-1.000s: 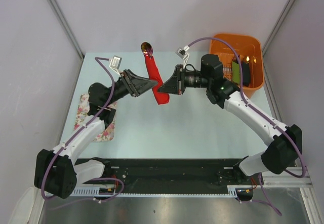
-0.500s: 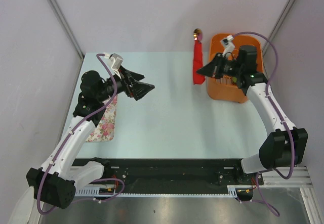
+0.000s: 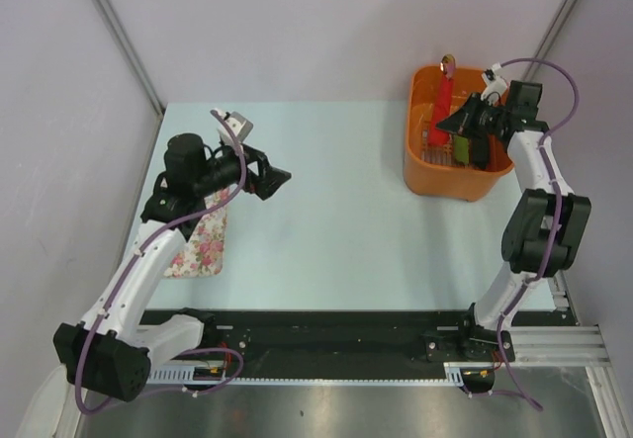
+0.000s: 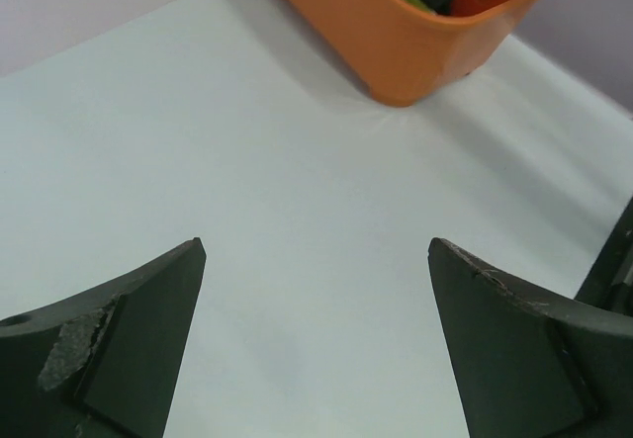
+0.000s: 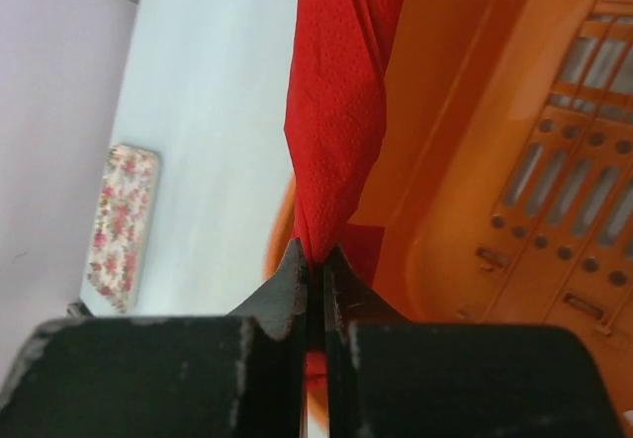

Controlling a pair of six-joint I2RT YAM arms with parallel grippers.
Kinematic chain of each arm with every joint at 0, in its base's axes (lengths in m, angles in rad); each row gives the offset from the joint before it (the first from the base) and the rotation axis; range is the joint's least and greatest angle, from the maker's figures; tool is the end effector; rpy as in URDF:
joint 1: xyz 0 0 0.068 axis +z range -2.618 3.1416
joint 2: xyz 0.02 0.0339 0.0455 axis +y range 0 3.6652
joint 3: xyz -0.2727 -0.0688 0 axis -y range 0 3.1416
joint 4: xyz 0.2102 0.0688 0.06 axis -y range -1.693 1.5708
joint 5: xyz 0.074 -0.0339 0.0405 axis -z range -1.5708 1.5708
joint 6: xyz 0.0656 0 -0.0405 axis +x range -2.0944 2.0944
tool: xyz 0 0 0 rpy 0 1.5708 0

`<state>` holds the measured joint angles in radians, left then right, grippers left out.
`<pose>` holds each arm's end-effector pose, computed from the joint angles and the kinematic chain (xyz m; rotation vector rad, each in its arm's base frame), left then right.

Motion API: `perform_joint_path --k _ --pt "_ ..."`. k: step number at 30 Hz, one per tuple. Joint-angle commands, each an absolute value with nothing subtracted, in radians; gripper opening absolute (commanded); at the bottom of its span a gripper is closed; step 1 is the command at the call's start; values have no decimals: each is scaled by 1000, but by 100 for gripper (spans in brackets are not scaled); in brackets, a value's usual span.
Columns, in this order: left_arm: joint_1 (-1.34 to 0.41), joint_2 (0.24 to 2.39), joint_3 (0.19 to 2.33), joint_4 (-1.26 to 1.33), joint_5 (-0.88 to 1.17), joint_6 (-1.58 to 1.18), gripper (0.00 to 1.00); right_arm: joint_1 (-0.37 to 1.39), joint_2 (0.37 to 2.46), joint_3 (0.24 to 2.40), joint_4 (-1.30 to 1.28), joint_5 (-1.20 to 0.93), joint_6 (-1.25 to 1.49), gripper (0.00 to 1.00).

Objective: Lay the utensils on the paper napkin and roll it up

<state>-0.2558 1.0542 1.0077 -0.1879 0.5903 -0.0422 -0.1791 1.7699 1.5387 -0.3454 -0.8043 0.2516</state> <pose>0.2066 -0.0918 0.3709 0.6131 1.7204 -0.7420 0.3946 -0.0234 0.3259 -0.0237 2.0747 0.8991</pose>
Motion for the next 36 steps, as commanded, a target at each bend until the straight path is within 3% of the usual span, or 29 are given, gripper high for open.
perform_joint_path --k 1,19,36 --pt "-232 1088 1068 -282 538 95 100 -184 1879 1670 -336 -792 166 0" --pt "-181 1290 1150 -514 525 253 100 -143 2275 1930 -357 -773 178 0" --pt "-172 1388 1239 -594 472 256 99 -132 2517 2201 -681 -781 201 0"
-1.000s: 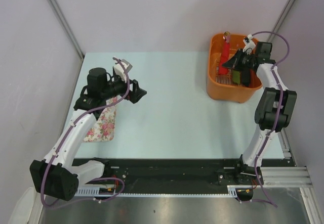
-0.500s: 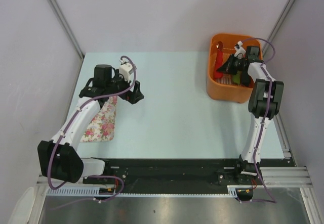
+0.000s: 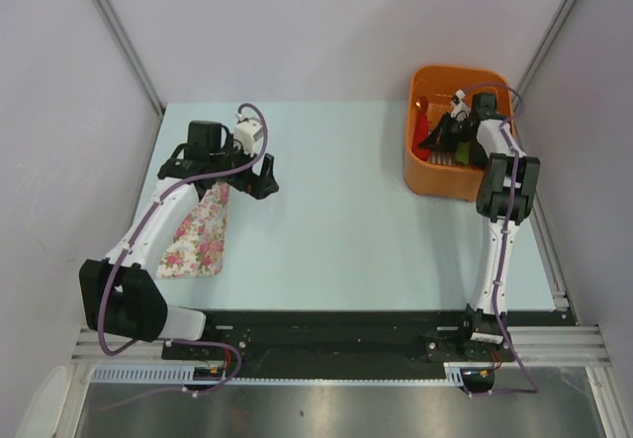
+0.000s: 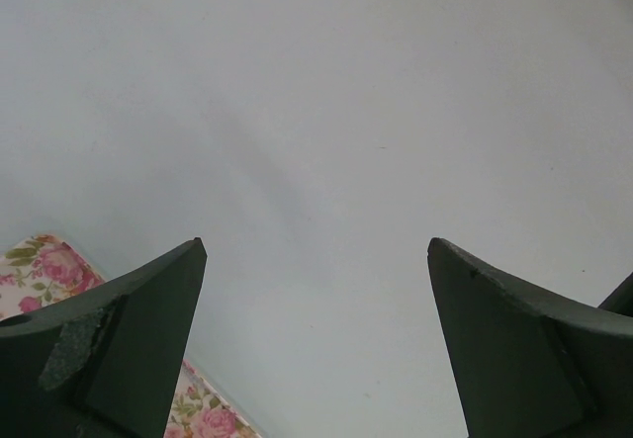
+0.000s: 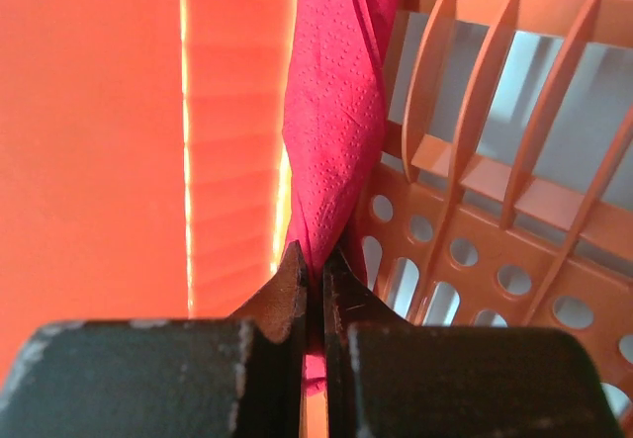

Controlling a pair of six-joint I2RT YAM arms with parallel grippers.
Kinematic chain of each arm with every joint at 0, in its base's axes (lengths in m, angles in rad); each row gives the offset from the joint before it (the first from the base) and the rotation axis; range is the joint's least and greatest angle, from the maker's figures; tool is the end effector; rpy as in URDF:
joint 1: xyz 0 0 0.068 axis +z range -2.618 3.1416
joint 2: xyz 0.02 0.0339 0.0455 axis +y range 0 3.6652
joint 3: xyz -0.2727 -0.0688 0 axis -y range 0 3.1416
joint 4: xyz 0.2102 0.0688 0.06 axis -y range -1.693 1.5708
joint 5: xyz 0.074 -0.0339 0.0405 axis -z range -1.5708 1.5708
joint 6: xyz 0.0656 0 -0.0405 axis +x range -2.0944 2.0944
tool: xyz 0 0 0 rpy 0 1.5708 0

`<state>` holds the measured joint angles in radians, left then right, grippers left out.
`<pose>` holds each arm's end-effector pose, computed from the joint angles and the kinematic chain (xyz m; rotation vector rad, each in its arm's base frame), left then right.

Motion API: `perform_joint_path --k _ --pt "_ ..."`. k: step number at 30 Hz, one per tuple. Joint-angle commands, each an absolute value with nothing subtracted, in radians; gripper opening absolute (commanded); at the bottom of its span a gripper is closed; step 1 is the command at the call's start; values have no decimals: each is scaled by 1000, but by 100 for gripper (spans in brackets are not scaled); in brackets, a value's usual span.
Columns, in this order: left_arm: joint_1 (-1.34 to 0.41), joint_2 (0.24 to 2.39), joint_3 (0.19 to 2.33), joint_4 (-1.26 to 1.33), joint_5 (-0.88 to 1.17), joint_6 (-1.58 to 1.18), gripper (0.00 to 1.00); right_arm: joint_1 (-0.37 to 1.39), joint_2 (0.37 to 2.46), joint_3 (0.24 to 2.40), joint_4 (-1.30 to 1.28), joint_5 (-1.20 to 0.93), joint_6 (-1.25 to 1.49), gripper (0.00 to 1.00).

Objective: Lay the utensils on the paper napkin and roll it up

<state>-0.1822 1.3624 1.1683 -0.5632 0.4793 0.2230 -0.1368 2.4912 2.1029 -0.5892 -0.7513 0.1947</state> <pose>0.2674 -0.0800 0.3078 0.6905 2.1745 -0.5343 0.5237 -0.0269 0.1535 0.1110 2.4226 0.9705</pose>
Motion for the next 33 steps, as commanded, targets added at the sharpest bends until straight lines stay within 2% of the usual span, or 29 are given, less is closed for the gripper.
perform_joint_path --k 1,11,14,17,20,33 --pt "-172 1408 1250 -603 477 259 99 -132 2523 2204 -702 -793 204 0" --pt "-170 1514 1373 -684 506 267 98 -126 2528 2250 -773 -717 224 0" --pt "-169 1538 1402 -701 509 270 98 -123 2546 2281 -802 -673 235 6" --pt "-163 1563 1430 -713 514 267 98 -123 2562 2318 -833 -641 244 21" --pt "-158 1584 1454 -727 529 268 98 -121 2559 2324 -845 -614 248 28" --pt "-138 1582 1457 -704 555 230 100 -114 2500 2329 -842 -589 247 46"
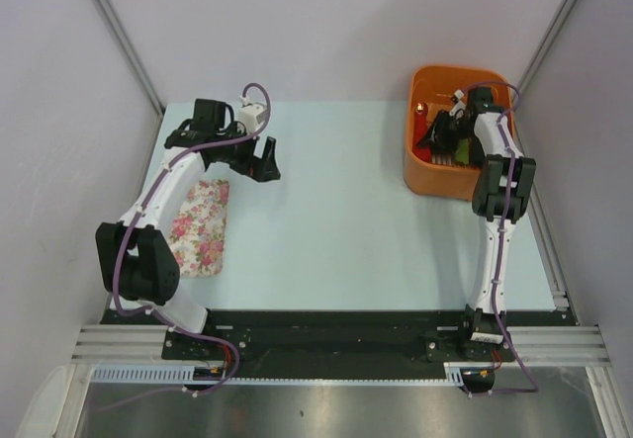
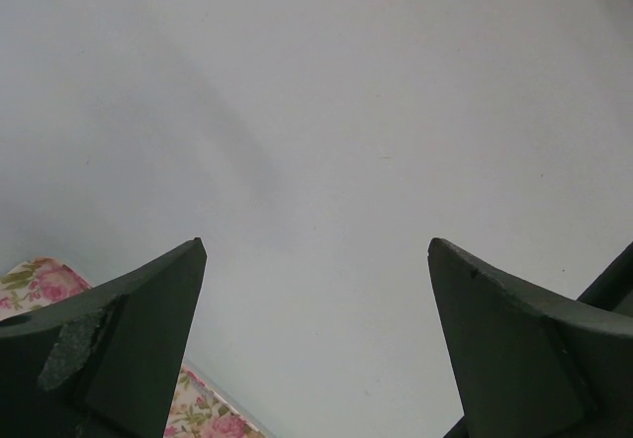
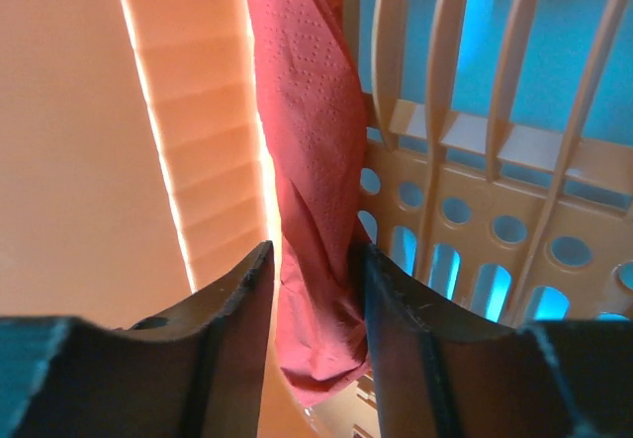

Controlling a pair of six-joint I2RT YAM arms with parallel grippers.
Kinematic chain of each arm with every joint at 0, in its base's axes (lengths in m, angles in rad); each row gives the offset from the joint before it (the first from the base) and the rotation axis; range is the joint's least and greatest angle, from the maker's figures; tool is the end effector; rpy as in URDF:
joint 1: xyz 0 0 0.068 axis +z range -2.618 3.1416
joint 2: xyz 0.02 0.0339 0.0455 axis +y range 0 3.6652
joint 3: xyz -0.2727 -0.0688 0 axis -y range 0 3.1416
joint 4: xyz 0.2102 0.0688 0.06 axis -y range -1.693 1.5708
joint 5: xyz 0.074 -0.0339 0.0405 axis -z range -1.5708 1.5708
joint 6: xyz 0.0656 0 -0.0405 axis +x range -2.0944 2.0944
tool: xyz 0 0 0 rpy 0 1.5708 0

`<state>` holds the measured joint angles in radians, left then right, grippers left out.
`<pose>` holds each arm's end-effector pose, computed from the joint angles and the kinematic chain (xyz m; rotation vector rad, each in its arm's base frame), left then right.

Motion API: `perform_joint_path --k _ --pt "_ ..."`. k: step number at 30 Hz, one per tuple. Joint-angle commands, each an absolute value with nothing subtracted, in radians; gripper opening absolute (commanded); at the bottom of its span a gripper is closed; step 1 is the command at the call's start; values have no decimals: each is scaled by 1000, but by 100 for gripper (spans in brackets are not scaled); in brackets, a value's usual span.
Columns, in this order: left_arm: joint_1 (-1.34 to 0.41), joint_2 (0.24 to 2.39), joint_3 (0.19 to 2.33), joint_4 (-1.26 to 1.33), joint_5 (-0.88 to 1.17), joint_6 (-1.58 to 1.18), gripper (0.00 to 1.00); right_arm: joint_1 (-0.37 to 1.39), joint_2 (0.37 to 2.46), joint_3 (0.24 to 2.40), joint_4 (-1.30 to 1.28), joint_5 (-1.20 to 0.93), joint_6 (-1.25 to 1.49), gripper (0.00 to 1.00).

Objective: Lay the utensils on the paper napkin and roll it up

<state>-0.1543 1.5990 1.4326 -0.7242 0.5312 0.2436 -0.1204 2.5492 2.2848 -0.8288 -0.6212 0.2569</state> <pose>0.3180 -0.0831 0.3089 0.6938 2.2841 -0.6082 0.5241 -0.0250 0.1556 0.2858 2.5720 0.8690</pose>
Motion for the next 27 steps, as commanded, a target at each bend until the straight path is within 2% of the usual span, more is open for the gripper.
perform_joint_path --k 1,4,10,27 --pt "-137 1577 1453 -700 551 227 100 -114 2496 2329 -839 -586 247 47" --pt "-132 1568 1447 -683 535 216 99 -114 2477 2332 -834 -577 241 53" --pt "-121 1533 1410 -600 508 198 100 -114 2448 2335 -827 -548 222 73" --pt "-112 1454 1422 -499 425 78 100 -115 2261 2332 -790 -558 134 100"
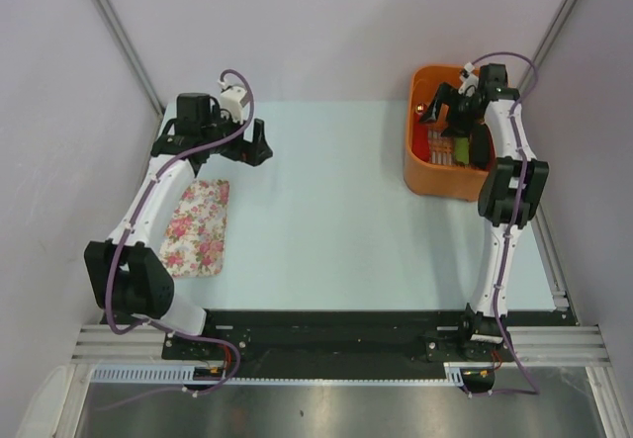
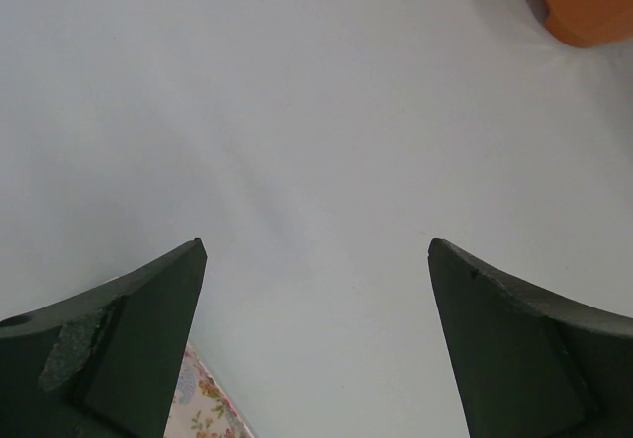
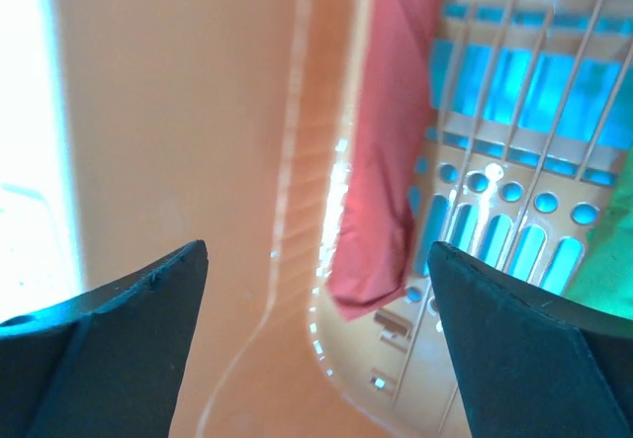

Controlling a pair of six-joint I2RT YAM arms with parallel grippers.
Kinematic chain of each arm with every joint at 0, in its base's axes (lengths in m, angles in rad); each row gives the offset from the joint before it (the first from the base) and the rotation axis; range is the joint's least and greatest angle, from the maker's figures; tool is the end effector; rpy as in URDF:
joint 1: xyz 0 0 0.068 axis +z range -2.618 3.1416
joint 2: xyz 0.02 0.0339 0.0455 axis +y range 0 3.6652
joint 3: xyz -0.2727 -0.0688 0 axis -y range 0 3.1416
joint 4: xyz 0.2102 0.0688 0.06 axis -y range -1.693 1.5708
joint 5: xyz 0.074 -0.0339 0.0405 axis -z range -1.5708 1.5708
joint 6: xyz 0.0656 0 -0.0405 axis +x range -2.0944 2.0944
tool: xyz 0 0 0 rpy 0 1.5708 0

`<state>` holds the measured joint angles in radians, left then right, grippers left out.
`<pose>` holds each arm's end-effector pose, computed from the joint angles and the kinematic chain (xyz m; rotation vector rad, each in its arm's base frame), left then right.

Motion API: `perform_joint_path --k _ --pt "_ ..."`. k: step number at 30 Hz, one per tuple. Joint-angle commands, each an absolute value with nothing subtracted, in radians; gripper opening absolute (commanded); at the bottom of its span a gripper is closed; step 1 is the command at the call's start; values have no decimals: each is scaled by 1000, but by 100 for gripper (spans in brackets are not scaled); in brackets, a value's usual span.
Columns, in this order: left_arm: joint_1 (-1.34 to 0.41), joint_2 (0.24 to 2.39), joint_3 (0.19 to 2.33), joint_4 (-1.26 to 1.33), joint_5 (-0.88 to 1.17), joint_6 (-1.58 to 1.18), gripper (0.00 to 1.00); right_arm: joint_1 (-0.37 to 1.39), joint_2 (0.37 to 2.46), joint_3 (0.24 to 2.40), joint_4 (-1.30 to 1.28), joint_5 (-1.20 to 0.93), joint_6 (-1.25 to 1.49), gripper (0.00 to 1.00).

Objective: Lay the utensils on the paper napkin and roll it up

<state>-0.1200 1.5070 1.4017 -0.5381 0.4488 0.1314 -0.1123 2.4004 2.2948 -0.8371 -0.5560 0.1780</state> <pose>0.3187 -0.0671 0.3434 0.5174 2.1204 -0.4888 0.5134 -0.0231 0.2302 0.1292 2.4490 0.7226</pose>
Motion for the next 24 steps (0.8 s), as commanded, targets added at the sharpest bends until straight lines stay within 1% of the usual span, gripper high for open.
perform_joint_path --k 1,2,6,7,9,11,12,13,14,15,17,19,20,21,22,24 --pt "-112 1459 1442 -502 423 71 100 -117 2231 2326 -775 -557 124 100" --pt "-112 1468 1462 -512 425 63 100 -117 2212 2316 -769 -555 120 100" --pt "-112 1563 1679 -682 437 6 100 -118 2103 2251 -750 -577 94 100" --pt "-112 1598 1713 -708 436 6 100 -120 2041 2225 -741 -584 84 100" --pt "-112 1626 1791 -767 416 -63 100 -120 1967 2107 -730 -597 80 100" --pt "-112 1606 1792 -747 407 -83 100 -118 1834 1989 -698 -606 77 100" --pt "-112 1591 1764 -733 402 -90 100 -118 1786 1870 -681 -615 77 100" --pt "-112 1577 1749 -724 403 -95 100 -118 1740 1797 -651 -621 75 100" --pt "-112 1560 1738 -732 397 -101 100 -118 1636 1736 -634 -621 69 100" --pt "-112 1557 1721 -747 371 -104 100 -114 1591 1616 -621 -624 69 100" --pt "-112 1543 1685 -779 338 -103 100 -107 1466 1525 -606 -630 61 100" --pt "-112 1491 1583 -772 299 -98 99 -83 1389 1397 -607 -620 38 100" --pt "-112 1461 1536 -726 292 -101 100 -72 1355 1352 -604 -608 31 100" --pt "-112 1406 1443 -701 288 -101 99 -43 1289 1313 -595 -579 29 100" --pt "-112 1378 1399 -678 287 -103 100 -29 1263 1245 -591 -568 34 100" --pt "-120 1326 1306 -640 273 -92 100 -5 1194 1192 -575 -545 43 100"
